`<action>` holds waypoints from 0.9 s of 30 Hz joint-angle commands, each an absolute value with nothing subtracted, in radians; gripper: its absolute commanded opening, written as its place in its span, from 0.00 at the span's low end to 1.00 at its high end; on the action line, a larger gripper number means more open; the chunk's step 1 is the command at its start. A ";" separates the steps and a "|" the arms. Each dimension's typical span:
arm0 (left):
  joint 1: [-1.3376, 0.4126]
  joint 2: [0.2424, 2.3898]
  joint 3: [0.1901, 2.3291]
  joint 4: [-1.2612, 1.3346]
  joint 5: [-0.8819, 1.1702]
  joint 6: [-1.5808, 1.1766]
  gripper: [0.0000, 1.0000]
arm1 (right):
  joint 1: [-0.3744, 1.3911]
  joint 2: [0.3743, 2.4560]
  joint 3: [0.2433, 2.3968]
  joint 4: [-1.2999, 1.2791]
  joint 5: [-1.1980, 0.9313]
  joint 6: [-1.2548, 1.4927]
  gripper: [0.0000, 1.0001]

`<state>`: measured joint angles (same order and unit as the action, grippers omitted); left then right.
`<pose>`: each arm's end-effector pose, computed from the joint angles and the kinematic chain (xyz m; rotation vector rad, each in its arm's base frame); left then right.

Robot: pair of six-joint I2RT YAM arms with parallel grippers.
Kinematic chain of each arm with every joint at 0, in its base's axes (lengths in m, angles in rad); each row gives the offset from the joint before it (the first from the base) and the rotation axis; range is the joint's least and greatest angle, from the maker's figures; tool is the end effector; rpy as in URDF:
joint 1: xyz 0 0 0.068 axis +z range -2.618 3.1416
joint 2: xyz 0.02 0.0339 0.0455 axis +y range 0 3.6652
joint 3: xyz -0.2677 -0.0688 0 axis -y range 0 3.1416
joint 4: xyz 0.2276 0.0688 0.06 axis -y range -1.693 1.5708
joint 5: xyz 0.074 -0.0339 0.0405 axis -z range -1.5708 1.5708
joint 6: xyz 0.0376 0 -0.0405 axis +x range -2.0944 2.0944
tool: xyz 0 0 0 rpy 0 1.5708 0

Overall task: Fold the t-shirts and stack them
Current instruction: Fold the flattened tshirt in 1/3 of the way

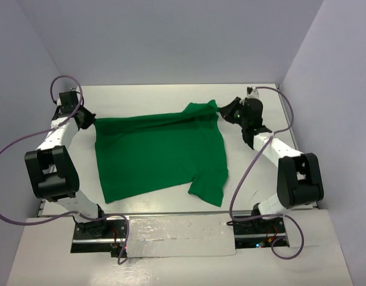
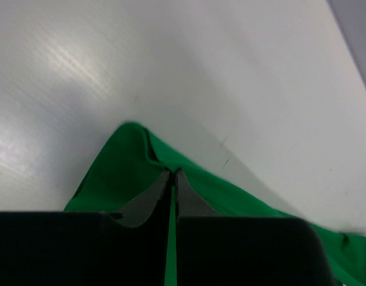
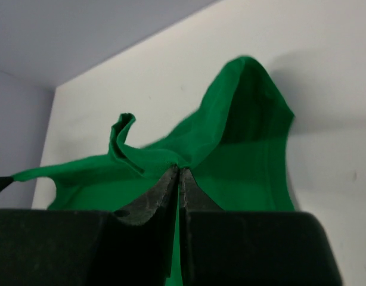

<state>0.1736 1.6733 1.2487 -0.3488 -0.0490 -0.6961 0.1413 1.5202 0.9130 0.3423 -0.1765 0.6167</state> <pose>0.3536 0.0639 0.2628 -1.0127 2.1226 -0.2002 0.3305 0.0537 0.2712 0.3197 1.8608 0.6879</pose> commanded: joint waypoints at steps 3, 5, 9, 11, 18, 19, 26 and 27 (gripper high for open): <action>0.184 1.527 1.136 -0.353 -0.100 -0.729 0.10 | 0.146 1.328 0.715 0.310 -0.189 0.572 0.09; 0.184 1.480 1.109 -0.383 -0.111 -0.743 0.10 | 0.155 1.283 0.627 0.294 -0.190 0.583 0.09; 0.186 1.382 0.970 -0.507 -0.142 -0.838 0.38 | 0.186 1.167 0.509 0.215 -0.183 0.611 0.38; 0.184 1.330 0.900 -0.568 -0.171 -0.861 0.52 | 0.193 1.094 0.468 0.176 -0.141 0.617 0.60; 0.187 1.212 0.897 -0.642 -0.252 -0.871 0.90 | 0.193 1.055 0.598 0.038 -0.050 0.567 0.65; 0.187 1.212 0.909 -0.627 -0.235 -0.869 0.88 | 0.195 1.075 0.603 0.027 -0.056 0.562 0.64; 0.187 1.460 1.060 -0.530 -0.137 -0.863 0.74 | 0.191 1.365 0.932 -0.134 -0.095 0.520 0.66; 0.186 1.502 1.104 -0.542 -0.141 -0.867 0.73 | 0.189 1.424 0.982 -0.158 -0.097 0.519 0.66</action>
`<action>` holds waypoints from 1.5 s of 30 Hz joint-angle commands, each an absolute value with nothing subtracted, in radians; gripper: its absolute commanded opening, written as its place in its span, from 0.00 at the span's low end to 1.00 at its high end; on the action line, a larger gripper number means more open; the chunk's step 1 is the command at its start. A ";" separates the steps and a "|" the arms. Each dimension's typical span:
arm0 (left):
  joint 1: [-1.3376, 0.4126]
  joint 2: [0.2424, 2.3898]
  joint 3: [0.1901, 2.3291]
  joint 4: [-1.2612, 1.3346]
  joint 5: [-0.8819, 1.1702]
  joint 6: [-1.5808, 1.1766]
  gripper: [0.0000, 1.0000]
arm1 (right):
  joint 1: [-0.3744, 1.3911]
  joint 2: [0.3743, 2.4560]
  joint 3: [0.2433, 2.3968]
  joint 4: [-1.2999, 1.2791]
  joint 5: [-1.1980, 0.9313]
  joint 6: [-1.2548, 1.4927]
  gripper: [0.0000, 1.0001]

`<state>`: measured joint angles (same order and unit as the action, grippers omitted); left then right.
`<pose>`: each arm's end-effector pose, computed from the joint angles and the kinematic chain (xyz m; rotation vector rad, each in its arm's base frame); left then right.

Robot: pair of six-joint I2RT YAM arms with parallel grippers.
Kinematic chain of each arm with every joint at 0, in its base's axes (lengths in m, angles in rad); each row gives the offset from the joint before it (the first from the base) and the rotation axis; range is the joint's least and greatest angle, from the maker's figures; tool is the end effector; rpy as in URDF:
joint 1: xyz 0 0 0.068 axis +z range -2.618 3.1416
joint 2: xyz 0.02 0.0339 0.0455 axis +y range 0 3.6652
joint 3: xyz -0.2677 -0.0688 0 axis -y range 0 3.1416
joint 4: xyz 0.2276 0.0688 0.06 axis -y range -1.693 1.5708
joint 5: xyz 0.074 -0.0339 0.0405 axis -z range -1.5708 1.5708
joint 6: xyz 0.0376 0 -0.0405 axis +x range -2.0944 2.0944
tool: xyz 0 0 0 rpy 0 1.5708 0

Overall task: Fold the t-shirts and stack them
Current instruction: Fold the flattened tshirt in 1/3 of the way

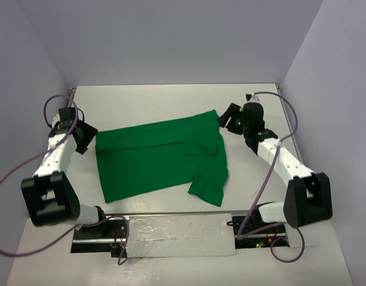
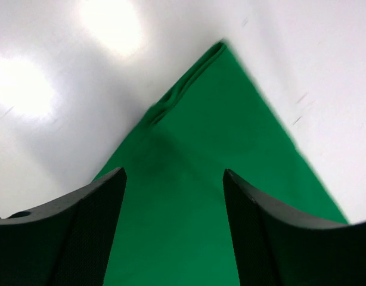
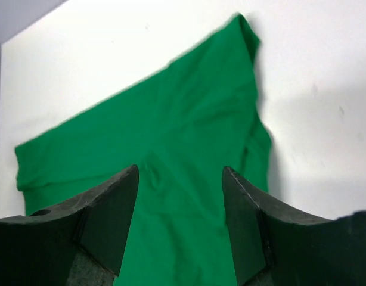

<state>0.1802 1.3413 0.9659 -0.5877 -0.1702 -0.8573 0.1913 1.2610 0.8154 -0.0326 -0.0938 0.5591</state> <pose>0.2510 0.0522 0.2554 -1.3046 2.1495 -0.0595 0.2630 0.0545 0.2732 0.3241 2.0689 0.5578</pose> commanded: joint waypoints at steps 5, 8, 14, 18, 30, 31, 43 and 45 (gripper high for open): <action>0.187 1.748 1.255 -0.542 -0.111 -0.859 0.76 | 0.175 1.677 1.216 -0.255 -0.090 0.528 0.74; 0.194 1.851 1.355 -0.572 -0.130 -0.844 0.82 | 0.167 1.844 1.389 -0.335 -0.058 0.533 0.80; 0.209 1.977 1.440 -0.572 -0.150 -0.792 0.82 | 0.147 2.055 1.583 -0.437 -0.034 0.531 0.81; 0.209 2.023 1.460 -0.562 -0.158 -0.778 0.80 | 0.140 2.126 1.669 -0.451 -0.068 0.546 0.81; 0.218 2.082 1.459 -0.508 -0.101 -0.775 0.44 | 0.158 2.293 1.793 -0.449 -0.161 0.630 0.66; 0.217 2.082 1.465 -0.508 -0.095 -0.774 0.34 | 0.164 2.310 1.806 -0.455 -0.159 0.638 0.63; 0.218 1.997 1.461 -0.489 -0.055 -0.728 0.10 | 0.172 2.172 1.615 -0.265 -0.071 0.723 0.09; 0.218 1.971 1.453 -0.495 -0.069 -0.733 0.10 | 0.170 2.176 1.635 -0.281 -0.075 0.714 0.09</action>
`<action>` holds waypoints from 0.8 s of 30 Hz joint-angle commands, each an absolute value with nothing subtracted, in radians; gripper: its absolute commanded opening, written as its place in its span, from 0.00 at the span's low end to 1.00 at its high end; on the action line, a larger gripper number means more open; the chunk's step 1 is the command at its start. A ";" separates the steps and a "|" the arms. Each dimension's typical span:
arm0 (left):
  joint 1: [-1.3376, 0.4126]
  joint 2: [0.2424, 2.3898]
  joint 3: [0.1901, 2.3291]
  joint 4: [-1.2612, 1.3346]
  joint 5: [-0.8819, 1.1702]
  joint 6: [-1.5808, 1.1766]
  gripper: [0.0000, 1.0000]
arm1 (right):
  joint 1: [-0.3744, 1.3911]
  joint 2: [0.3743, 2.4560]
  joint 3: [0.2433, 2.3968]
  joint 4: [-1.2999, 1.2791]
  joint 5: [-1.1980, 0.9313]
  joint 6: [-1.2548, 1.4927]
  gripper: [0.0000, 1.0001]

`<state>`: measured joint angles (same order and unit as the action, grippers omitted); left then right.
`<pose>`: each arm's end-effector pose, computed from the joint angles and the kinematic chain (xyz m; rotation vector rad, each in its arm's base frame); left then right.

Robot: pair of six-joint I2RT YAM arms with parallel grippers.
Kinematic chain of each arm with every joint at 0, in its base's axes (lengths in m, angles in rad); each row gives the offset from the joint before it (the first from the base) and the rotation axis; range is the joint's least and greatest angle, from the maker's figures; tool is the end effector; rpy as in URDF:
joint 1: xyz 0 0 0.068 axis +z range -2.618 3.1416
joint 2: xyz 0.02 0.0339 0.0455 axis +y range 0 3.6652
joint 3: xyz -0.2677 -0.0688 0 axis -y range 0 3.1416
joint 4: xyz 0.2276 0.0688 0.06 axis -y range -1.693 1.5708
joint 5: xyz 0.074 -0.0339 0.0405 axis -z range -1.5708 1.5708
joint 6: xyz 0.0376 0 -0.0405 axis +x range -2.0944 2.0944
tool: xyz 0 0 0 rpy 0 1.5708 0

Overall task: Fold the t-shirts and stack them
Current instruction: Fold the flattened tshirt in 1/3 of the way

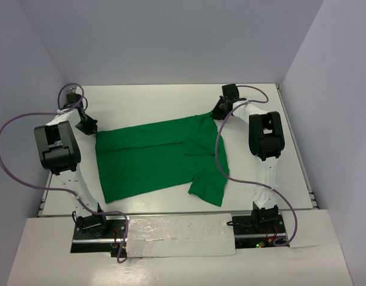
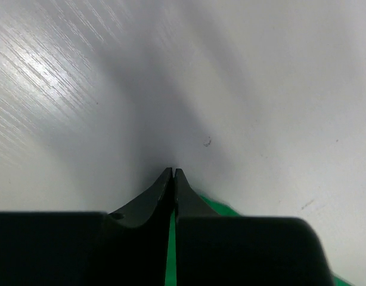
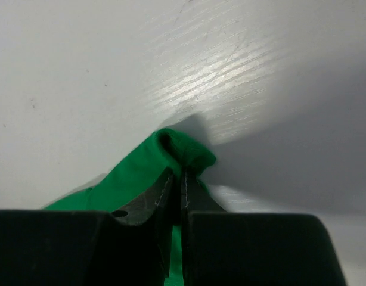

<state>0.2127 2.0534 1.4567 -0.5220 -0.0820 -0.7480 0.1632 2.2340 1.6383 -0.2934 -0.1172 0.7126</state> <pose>0.4049 0.0906 0.1721 -1.2626 2.3684 -0.0571 0.4700 0.0818 0.1600 0.6341 2.4438 0.5138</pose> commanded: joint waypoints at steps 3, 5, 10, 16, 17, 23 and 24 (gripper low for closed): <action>0.224 1.915 1.415 -0.477 -0.084 -0.743 0.10 | 0.170 2.183 1.639 -0.283 -0.080 0.710 0.09; 0.233 1.879 1.398 -0.479 -0.097 -0.746 0.22 | 0.171 2.184 1.631 -0.276 -0.086 0.711 0.09; 0.255 1.870 1.407 -0.517 -0.076 -0.736 0.92 | 0.172 2.178 1.614 -0.256 -0.106 0.716 0.09; 0.259 1.884 1.372 -0.484 -0.015 -0.730 0.81 | 0.172 2.172 1.623 -0.259 -0.117 0.710 0.09; 0.259 1.899 1.375 -0.490 -0.015 -0.730 0.77 | 0.172 2.172 1.625 -0.259 -0.118 0.710 0.09; 0.256 1.939 1.376 -0.472 0.018 -0.727 0.64 | 0.171 2.166 1.620 -0.256 -0.120 0.712 0.09; 0.249 1.951 1.379 -0.472 0.019 -0.725 0.63 | 0.171 2.167 1.618 -0.253 -0.122 0.713 0.09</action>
<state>0.2569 1.9174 1.3766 -0.5100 -0.0193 -0.7378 0.1638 2.2292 1.6268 -0.2756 -0.1171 0.7136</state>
